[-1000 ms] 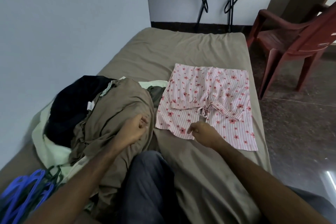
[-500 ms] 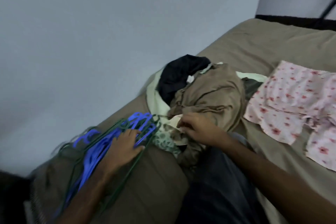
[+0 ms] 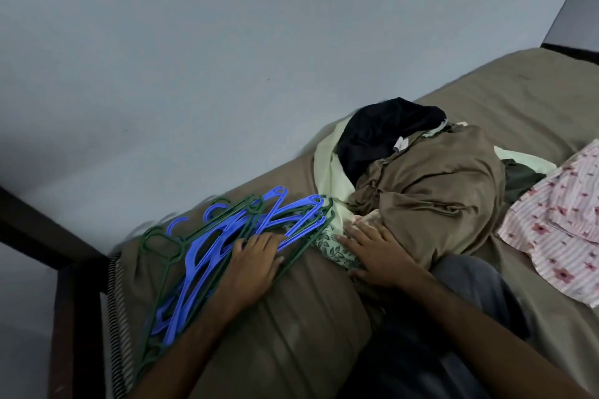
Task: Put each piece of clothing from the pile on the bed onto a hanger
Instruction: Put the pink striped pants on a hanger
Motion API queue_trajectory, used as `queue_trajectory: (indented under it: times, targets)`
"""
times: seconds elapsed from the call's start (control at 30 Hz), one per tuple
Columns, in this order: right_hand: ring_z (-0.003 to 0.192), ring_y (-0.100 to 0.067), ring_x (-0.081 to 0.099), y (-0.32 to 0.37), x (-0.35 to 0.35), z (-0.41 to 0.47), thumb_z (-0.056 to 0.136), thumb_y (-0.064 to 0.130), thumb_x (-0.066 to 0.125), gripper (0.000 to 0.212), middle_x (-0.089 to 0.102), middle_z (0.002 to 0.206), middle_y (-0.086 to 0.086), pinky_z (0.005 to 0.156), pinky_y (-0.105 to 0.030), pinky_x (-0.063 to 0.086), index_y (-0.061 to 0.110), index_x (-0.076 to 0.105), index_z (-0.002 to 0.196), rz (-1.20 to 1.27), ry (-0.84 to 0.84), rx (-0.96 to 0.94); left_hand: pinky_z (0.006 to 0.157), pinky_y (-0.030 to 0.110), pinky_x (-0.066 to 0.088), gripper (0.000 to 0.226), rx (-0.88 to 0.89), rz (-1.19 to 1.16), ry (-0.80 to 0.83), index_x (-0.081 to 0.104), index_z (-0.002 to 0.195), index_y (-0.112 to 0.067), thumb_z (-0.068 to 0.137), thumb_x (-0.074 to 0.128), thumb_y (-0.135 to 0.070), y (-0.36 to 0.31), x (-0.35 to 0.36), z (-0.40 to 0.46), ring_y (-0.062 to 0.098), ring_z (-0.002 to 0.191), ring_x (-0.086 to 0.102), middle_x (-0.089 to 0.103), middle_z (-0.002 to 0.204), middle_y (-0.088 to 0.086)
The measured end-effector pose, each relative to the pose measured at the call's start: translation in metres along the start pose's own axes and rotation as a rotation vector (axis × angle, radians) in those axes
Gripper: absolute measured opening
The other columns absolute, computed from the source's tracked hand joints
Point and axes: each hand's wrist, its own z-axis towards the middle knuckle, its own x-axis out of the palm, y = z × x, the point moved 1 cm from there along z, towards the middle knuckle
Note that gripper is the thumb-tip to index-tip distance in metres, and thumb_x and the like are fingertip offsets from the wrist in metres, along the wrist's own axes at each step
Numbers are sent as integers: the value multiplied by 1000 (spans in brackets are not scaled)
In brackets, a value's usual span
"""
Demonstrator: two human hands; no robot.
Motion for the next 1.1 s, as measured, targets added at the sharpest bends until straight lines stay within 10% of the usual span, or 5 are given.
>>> queue_trajectory:
  times: [0.13,0.23,0.57,0.77,1.1]
  targets:
    - [152,-27,23,1,0,6,85,55,64,79,28,164,0,120,-52,17,29,36,154,93,-57,-16,82,44,42,34,-204,38,-125,58,126,-22,93,63,-27,13,-9,1,25,109,57,59,123,-1]
    - [151,-27,27,-2,4,6,82,55,67,79,34,162,-1,119,-53,20,29,40,152,86,-85,-11,85,49,42,41,-416,17,-43,60,124,-17,90,70,-38,30,-7,3,31,104,59,60,114,4]
    - [155,-19,7,1,-4,7,93,53,57,75,12,168,5,122,-45,4,34,22,157,124,-1,-14,82,46,44,22,-412,78,10,66,104,-20,90,70,-37,36,-12,2,26,88,64,65,99,0]
    - [154,-19,9,-3,-2,6,92,53,58,74,16,167,5,122,-47,7,33,26,156,148,-8,-25,49,36,43,19,-278,157,-38,56,82,-12,77,73,-6,30,-10,6,25,54,53,54,70,4]
    - [135,-27,46,43,-53,48,85,23,61,60,45,147,-3,106,-44,42,19,48,143,478,-280,-200,82,41,49,39,-410,-102,96,58,117,-19,86,74,-36,50,-9,-6,26,103,63,66,112,1]
